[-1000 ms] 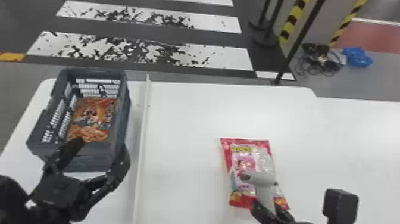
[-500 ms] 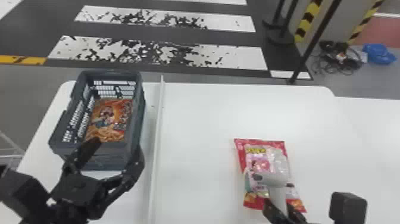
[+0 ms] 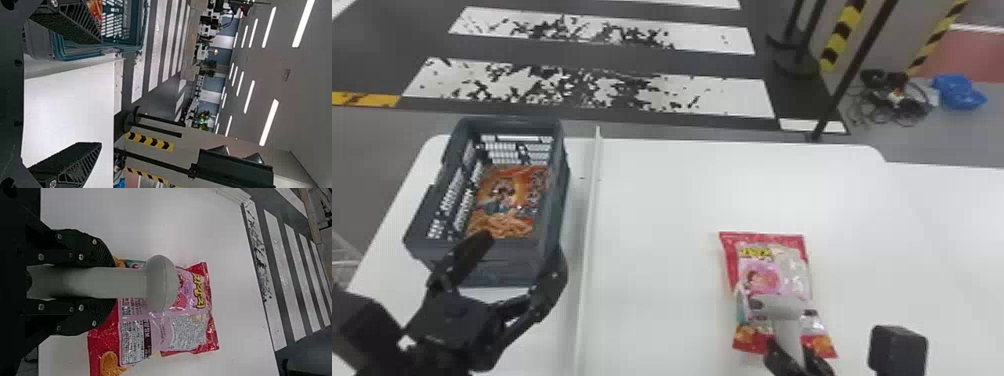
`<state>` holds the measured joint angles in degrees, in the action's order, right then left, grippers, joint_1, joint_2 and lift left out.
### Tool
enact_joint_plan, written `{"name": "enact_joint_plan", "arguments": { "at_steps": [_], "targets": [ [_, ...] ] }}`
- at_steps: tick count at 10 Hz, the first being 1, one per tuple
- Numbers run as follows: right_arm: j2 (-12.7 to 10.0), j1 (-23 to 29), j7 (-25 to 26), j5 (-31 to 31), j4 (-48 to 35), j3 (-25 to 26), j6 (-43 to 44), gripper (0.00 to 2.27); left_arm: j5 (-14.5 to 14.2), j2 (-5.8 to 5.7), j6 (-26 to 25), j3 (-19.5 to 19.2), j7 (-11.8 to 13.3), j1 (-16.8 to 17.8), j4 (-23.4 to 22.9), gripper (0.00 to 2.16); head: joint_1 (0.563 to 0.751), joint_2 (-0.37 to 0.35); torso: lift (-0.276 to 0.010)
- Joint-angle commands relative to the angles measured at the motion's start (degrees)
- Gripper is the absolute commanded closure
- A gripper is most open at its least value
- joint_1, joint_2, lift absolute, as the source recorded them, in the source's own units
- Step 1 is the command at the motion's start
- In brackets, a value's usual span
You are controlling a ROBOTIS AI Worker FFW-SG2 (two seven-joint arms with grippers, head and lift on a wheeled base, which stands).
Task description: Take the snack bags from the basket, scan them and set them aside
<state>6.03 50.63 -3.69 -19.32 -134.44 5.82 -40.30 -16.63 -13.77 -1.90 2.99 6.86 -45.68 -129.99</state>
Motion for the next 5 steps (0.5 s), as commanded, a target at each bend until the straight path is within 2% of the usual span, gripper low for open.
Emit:
{"name": "enact_joint_plan", "arguments": {
  "at_steps": [1, 3, 5],
  "targets": [
    [0.03, -0.09, -0.01, -0.19, 0.32, -0.19, 0.26, 2.26, 0.02, 0.06, 0.18, 0.0, 0.08, -0.11, 0.0, 0.07, 0.695, -0.093, -0.075],
    [0.12, -0.18, 0.17, -0.36, -1.61, 0.69, 1.49, 2.26, 0.02, 0.15, 0.18, 0.0, 0.26, -0.29, -0.18, 0.07, 0.695, -0.091, -0.075],
    [0.12, -2.73, 0.87, -2.03, -2.67, 4.64, 0.78, 2.26, 0.02, -0.03, 0.18, -0.09, 0.26, -1.08, -1.23, 0.07, 0.695, -0.113, -0.075]
  ]
}}
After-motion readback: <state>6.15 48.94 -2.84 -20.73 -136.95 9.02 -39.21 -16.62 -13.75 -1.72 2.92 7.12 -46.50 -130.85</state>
